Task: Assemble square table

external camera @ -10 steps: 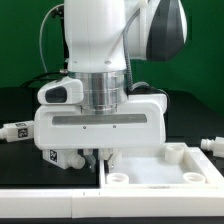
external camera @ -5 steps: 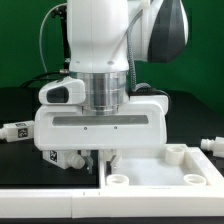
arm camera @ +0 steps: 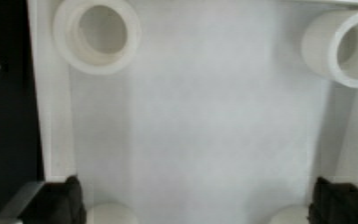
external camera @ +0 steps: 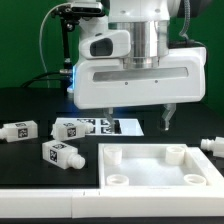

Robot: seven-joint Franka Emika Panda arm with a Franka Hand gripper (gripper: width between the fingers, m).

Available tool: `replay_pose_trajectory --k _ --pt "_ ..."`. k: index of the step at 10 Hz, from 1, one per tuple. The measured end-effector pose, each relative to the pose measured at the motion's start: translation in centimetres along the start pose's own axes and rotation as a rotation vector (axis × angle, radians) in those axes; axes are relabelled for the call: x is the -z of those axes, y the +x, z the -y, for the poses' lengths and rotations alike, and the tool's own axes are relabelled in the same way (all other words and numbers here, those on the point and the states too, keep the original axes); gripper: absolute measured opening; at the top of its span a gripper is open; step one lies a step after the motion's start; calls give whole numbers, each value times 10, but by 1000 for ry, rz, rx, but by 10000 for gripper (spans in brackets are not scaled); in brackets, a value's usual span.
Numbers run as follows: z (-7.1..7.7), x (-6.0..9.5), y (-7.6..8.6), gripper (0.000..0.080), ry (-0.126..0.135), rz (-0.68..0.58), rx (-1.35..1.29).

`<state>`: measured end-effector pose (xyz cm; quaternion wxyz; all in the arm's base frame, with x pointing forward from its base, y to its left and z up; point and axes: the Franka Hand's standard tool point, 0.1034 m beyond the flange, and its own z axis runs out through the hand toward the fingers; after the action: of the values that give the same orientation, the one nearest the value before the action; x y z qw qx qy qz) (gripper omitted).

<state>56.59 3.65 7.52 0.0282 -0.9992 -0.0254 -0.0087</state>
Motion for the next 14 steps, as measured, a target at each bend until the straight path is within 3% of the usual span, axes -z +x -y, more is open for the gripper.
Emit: replay_pose_trajectory --k 2,3,4,6,10,11,14 --pt "-1 0 0 647 0 1 -1" --pt "8 2 1 647 -15 -6 46" --pt "39 5 -1 649 -28 -21 149" --pt "74 -2 -13 649 -12 -11 219" --pt "74 -5 -17 649 -12 -23 216" --pt "81 -7 -19 649 -15 -28 197" --pt "156 -26 -56 649 -8 -56 196"
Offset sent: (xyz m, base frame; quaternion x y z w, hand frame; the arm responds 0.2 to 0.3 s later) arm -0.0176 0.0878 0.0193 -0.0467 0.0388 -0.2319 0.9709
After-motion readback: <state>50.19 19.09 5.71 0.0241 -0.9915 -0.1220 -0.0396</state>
